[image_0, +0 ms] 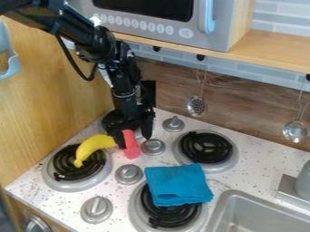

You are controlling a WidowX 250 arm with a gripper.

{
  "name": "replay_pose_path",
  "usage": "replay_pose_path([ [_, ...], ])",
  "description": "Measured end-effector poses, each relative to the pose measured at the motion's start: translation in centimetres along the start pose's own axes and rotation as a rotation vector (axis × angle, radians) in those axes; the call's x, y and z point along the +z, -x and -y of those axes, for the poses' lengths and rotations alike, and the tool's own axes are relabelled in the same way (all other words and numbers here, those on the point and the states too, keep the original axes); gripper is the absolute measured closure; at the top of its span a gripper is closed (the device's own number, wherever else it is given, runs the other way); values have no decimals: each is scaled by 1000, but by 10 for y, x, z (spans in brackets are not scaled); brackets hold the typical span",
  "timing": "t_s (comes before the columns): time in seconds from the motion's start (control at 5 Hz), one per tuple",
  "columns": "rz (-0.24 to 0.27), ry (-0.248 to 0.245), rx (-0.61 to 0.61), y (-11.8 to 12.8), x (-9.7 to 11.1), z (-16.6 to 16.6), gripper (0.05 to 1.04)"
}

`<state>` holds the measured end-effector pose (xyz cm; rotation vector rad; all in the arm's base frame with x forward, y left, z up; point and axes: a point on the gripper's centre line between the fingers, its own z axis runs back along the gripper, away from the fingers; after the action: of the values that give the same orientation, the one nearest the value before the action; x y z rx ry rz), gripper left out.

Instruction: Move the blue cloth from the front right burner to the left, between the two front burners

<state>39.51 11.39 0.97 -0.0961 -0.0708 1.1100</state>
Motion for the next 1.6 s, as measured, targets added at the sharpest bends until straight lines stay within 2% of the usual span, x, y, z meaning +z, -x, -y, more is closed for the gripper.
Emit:
replay_pose_path([
  [0.2, -35, -35, 6, 6, -17, -8, 83],
  [0.4, -75, -64, -50, 39, -29, -2, 83],
  [0.6, -58, -38, -130, 67, -18, 12, 83],
  [0.8, -45, -21, -174, 83, -12, 13, 83],
  [1.2, -61, -41, -251, 111, -23, 6, 83],
  [1.4, -41, -36, -251, 108, -23, 7, 83],
  [1.6, -48, -72, -246, 108, -37, 1, 83],
])
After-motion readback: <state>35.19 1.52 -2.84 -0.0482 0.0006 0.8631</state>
